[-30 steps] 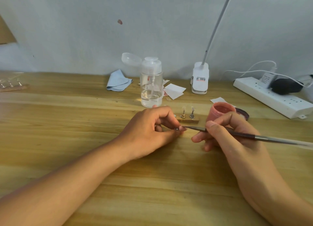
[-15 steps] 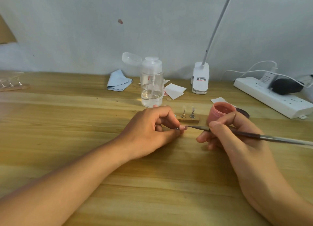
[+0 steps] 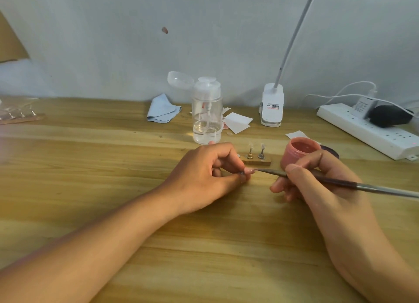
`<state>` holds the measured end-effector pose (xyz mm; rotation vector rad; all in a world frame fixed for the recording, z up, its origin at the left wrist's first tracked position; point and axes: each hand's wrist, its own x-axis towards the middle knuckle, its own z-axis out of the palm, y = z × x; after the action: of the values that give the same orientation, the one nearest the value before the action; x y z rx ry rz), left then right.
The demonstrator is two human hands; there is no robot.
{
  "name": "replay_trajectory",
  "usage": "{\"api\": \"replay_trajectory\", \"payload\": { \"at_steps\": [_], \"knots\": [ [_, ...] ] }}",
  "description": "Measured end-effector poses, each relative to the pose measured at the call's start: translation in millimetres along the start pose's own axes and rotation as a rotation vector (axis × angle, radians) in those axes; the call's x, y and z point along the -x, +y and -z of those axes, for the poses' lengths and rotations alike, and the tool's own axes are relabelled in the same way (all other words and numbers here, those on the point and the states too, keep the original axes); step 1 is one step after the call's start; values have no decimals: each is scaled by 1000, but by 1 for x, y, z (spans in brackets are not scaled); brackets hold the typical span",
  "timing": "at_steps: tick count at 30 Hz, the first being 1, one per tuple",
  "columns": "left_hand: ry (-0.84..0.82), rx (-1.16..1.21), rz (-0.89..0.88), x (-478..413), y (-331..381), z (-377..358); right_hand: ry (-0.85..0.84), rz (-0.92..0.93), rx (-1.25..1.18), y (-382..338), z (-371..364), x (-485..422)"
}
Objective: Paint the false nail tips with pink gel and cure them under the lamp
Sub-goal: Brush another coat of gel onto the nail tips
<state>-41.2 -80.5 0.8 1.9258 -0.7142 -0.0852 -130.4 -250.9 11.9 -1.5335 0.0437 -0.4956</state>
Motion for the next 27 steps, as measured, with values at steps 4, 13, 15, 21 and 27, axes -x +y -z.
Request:
{"api": "replay_trajectory", "payload": {
  "at_steps": [4,13,15,21,27],
  "knots": [
    [5,2,4,0,0,0,-2,11,4,-1,0,0],
    [-1,-12,12,0,2,0,-30,7,-5,-2,-1,0],
    [-1,-15,12,0,3,0,-32,4,-7,-3,-1,0],
    [-3,-8,19,1,3,0,-26,6,-8,-3,0,1],
    [0,-17,17,0,2,0,-20,0,17,-3,-1,1]
  ]
}}
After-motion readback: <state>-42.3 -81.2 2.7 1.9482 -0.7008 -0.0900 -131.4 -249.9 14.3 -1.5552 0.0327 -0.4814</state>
